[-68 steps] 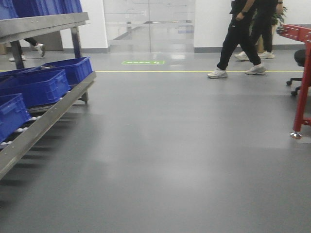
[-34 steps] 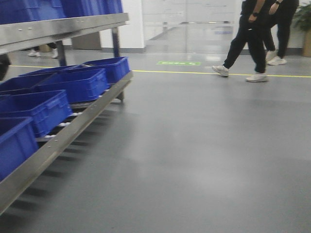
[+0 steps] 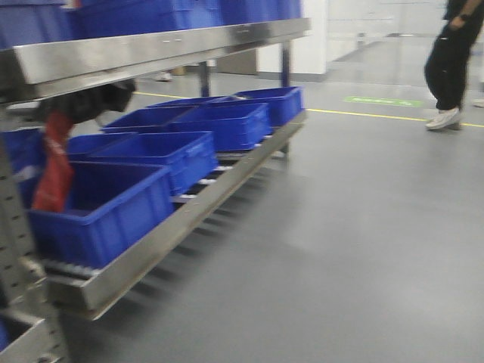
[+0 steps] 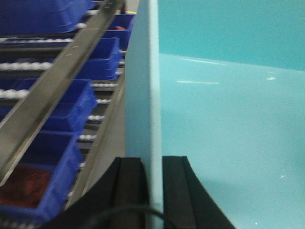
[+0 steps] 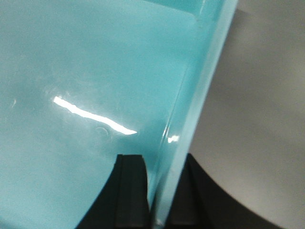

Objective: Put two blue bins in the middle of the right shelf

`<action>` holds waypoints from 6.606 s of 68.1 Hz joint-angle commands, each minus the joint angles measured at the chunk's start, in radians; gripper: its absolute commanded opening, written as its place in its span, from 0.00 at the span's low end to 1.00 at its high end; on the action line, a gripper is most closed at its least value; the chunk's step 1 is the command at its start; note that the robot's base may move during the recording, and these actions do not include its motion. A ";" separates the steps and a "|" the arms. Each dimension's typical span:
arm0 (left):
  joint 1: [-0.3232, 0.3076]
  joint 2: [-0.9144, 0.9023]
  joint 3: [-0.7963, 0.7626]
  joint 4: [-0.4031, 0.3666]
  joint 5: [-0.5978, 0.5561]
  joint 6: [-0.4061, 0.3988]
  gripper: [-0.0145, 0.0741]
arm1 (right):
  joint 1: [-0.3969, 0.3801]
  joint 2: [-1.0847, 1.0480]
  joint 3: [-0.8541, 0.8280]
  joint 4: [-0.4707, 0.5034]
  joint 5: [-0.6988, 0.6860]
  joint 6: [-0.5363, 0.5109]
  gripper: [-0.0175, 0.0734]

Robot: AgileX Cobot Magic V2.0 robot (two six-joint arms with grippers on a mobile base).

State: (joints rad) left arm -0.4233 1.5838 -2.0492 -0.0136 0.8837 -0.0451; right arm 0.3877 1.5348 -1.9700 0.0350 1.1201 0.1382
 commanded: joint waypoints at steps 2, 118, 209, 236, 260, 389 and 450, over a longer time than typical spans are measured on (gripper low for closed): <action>-0.013 -0.015 -0.012 -0.060 -0.072 -0.008 0.04 | 0.003 -0.003 -0.008 0.020 -0.032 -0.032 0.02; -0.013 -0.015 -0.012 -0.060 -0.072 -0.008 0.04 | 0.003 -0.003 -0.008 0.020 -0.032 -0.032 0.02; -0.013 -0.015 -0.012 -0.060 -0.072 -0.008 0.04 | 0.003 -0.003 -0.008 0.020 -0.032 -0.032 0.02; -0.013 -0.015 -0.012 -0.060 -0.072 -0.008 0.04 | 0.003 -0.003 -0.008 0.020 -0.034 -0.032 0.02; -0.013 -0.015 -0.012 -0.060 -0.072 -0.008 0.04 | 0.003 -0.003 -0.008 0.020 -0.036 -0.032 0.02; -0.013 -0.015 -0.012 -0.091 0.063 -0.008 0.04 | 0.003 -0.003 -0.008 0.022 -0.021 -0.032 0.02; -0.013 0.086 -0.012 -0.014 0.337 -0.010 0.04 | 0.003 0.115 -0.003 0.022 0.032 -0.032 0.02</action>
State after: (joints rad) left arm -0.4233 1.6734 -2.0492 0.0177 1.2447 -0.0628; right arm 0.3877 1.6418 -1.9700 0.0374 1.1941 0.1308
